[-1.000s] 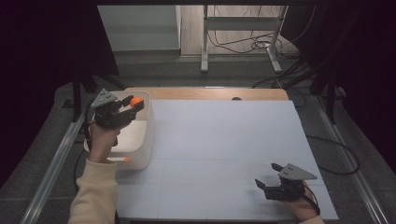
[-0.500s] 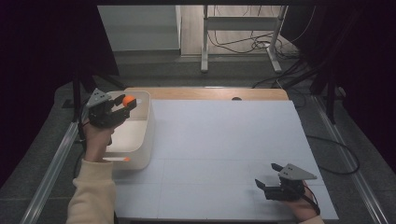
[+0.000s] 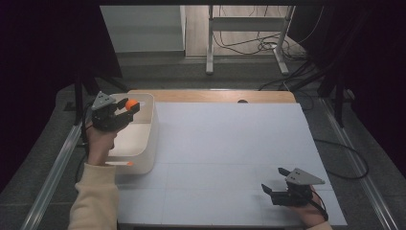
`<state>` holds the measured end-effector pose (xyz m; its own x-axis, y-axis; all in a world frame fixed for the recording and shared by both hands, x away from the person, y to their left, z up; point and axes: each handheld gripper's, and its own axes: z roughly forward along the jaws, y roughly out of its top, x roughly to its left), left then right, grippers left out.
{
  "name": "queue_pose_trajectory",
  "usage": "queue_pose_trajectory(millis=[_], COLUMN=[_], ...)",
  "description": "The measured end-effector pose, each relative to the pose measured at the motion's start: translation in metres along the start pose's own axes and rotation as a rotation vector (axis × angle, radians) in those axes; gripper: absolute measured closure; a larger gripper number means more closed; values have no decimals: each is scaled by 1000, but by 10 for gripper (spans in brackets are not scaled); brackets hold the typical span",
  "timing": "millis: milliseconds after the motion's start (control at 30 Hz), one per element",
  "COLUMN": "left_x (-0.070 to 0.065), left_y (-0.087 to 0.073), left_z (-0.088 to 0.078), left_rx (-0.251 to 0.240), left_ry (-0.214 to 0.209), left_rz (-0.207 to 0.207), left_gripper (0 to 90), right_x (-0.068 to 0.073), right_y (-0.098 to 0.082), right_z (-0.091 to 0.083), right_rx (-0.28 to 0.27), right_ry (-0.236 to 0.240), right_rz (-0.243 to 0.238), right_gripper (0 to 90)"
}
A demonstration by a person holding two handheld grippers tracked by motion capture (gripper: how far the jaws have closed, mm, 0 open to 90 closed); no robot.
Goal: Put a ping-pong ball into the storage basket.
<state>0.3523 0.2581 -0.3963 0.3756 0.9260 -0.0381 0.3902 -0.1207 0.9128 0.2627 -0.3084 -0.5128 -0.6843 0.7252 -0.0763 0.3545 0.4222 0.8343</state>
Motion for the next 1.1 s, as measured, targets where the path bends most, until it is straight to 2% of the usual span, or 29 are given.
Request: queue_pose_trajectory(millis=[500, 933, 1100], left_x=[0, 1, 0], left_y=[-6, -11, -12], left_z=[15, 24, 28], left_rx=[80, 151, 192], left_ry=[-5, -14, -11], left_rz=[14, 9, 23], left_gripper=[501, 501, 501], right_x=[0, 0, 0], right_y=[0, 0, 0], right_z=[0, 0, 0], right_rx=[1, 3, 4], right_ry=[1, -1, -1], right_rz=[-2, -3, -4], right_gripper=[129, 129, 129])
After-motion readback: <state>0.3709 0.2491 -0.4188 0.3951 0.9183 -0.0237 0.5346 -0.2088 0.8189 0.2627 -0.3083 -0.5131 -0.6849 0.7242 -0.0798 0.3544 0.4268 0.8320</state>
